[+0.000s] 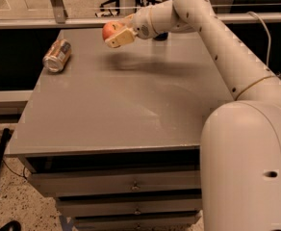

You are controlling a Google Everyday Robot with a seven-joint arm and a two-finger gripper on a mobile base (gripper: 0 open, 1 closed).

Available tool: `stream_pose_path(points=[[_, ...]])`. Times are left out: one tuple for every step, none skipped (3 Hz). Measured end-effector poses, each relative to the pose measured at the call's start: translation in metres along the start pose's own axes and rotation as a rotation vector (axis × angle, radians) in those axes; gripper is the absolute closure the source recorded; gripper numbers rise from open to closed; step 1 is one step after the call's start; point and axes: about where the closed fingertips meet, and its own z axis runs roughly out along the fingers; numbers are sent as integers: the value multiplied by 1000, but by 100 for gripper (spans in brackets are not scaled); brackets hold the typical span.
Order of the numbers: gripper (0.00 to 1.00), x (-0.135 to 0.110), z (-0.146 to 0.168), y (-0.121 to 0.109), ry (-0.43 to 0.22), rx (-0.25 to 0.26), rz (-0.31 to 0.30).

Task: Move apple near orange can

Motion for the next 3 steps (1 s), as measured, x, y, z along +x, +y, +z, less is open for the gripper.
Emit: stream_pose_path(points=[[100,-5,25,17,43,-43,-9],[100,-8,48,34,94,-87,-22],[100,-6,69,45,140,-125,-22]])
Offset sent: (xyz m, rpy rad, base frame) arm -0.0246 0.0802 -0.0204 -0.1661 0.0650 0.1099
